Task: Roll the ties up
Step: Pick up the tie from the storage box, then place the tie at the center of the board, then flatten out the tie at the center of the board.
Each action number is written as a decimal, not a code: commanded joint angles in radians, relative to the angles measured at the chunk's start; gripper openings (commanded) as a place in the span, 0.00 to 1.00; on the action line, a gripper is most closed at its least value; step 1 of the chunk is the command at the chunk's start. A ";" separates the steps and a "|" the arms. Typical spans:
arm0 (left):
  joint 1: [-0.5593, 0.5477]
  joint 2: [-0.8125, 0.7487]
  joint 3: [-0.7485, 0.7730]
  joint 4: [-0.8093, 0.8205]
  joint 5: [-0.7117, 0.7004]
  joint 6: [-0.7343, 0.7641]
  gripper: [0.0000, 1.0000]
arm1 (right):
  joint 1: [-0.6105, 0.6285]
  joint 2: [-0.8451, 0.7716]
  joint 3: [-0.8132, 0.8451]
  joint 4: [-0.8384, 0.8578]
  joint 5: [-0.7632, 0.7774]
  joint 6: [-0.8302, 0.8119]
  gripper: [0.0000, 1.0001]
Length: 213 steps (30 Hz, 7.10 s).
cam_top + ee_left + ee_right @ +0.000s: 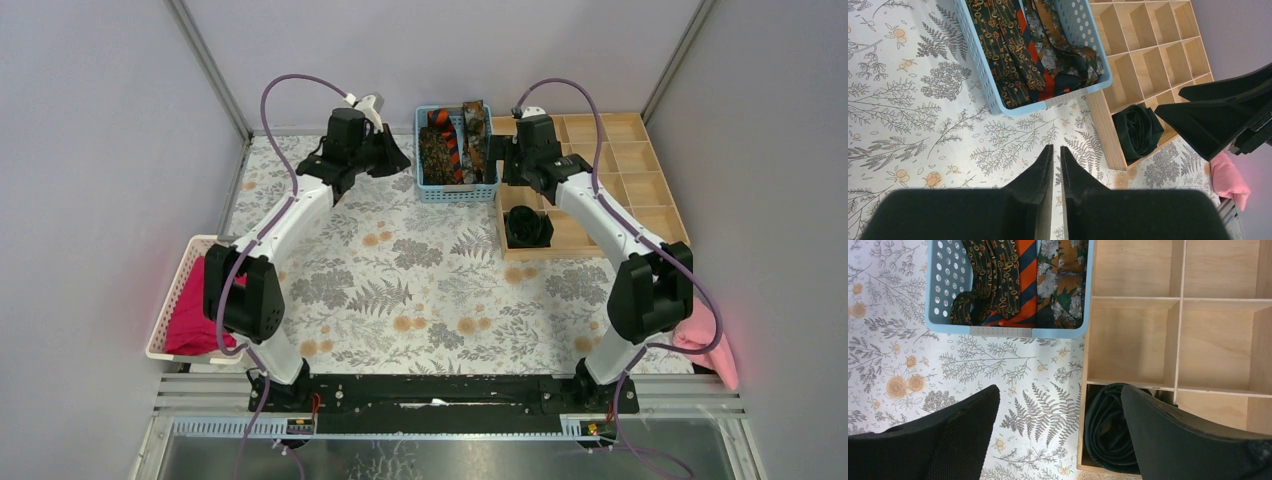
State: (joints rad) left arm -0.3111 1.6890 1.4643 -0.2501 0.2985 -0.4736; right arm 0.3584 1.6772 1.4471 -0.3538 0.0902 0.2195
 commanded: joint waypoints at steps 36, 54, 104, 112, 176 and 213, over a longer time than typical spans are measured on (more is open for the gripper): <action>0.171 0.155 0.089 0.145 -0.007 0.081 0.17 | 0.072 0.904 0.937 -0.031 -0.088 0.023 0.77; 0.195 0.194 0.074 0.135 0.001 0.136 0.17 | 0.076 1.027 1.051 0.222 -0.111 0.095 0.79; 0.011 -0.105 -0.234 0.303 -0.031 -0.003 0.16 | 0.086 -0.176 -0.002 0.517 -0.147 0.075 0.00; -0.193 -0.250 -0.325 0.236 -0.190 0.013 0.15 | 0.088 -0.551 -0.255 0.190 -0.151 0.176 0.00; -1.140 0.113 -0.558 0.150 -1.135 -0.191 0.42 | 0.232 -0.656 -0.475 -0.142 0.126 0.203 0.97; -0.478 -0.539 -0.929 0.298 -0.699 -0.236 0.00 | 0.232 -0.628 -0.684 -0.050 -0.030 0.183 0.91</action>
State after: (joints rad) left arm -0.8650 1.1599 0.5457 -0.0063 -0.4736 -0.7418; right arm 0.5846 1.0451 0.7921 -0.4419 0.1219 0.4114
